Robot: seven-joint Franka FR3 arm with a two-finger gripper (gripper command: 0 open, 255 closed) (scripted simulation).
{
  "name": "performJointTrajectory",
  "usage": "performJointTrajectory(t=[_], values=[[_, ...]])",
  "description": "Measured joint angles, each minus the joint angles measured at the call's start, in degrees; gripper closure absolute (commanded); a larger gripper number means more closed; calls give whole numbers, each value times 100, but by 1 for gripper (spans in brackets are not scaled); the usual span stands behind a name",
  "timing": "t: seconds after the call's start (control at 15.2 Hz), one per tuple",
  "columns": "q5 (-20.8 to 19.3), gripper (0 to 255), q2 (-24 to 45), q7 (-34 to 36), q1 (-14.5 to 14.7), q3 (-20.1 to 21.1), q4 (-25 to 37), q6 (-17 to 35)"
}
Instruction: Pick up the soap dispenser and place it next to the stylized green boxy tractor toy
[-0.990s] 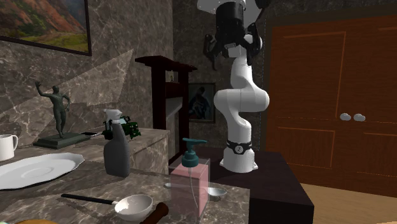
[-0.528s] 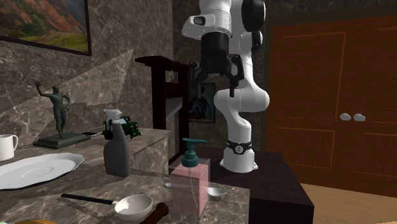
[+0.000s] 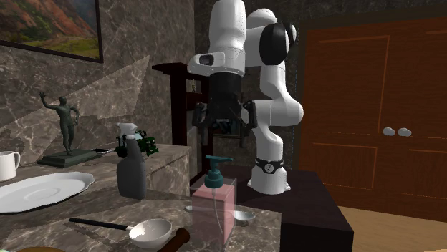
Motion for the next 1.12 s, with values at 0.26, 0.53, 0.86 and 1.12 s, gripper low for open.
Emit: performJointTrajectory(t=[0.26, 0.53, 0.86, 1.12], values=[[19, 0, 281, -55, 20, -60, -103, 387], [52, 0, 499, -82, 49, -94, -190, 691], [57, 0, 523, -88, 51, -99, -204, 732], [57, 255, 522, -88, 52, -99, -202, 733]])
